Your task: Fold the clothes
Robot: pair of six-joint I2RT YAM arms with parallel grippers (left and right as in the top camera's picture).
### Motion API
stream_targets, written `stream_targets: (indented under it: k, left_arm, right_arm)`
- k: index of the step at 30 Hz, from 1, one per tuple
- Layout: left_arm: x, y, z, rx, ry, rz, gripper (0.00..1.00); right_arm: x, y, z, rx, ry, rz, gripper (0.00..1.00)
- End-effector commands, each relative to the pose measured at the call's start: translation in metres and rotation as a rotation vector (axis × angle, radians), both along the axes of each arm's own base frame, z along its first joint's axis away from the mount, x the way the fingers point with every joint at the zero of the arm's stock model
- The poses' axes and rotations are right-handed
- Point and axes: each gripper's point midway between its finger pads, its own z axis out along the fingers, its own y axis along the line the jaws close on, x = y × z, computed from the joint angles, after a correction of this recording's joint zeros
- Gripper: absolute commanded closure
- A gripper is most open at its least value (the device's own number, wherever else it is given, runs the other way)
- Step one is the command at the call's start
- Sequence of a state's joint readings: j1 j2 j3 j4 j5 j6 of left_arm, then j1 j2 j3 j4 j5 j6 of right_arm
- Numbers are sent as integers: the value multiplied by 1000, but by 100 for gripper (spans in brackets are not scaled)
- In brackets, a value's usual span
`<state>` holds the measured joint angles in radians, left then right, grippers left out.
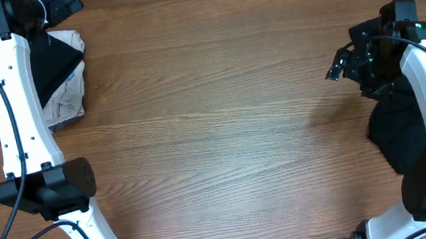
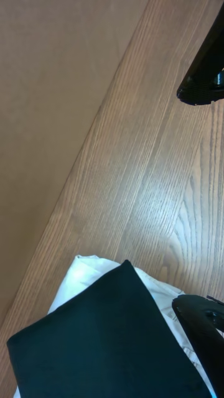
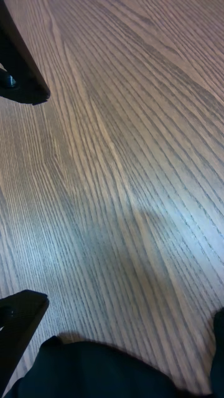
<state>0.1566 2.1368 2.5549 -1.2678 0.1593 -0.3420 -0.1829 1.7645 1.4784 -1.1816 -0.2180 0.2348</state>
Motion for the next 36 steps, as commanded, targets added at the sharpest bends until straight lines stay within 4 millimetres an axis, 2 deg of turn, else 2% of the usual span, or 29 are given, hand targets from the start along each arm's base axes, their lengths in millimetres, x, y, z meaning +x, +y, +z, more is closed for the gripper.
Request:
stream_targets:
  k: [1, 17, 21, 24, 29, 33, 36]
  left_arm:
    - [-1, 2, 2, 9, -4, 10, 0]
    - [-1, 2, 2, 9, -4, 10, 0]
    - [-1, 2, 2, 9, -4, 10, 0]
    - [-1, 2, 2, 9, -4, 10, 0]
    - [-1, 2, 2, 9, -4, 10, 0]
    - [-1, 2, 2, 9, -4, 10, 0]
    - [-1, 2, 2, 9, -4, 10, 0]
  right_arm:
    - [4, -3, 9, -10, -29, -5, 0]
    - [4, -3, 10, -10, -31, -5, 0]
    - [3, -2, 23, -17, -68, -4, 0]
    - [0, -1, 47, -30, -137, -4, 0]
    - [-19, 2, 116, -68, -342, -5, 0]
    - [-50, 1, 178, -144, -540, -23, 0]
    - [-84, 6, 222, -199, -695, -29, 0]
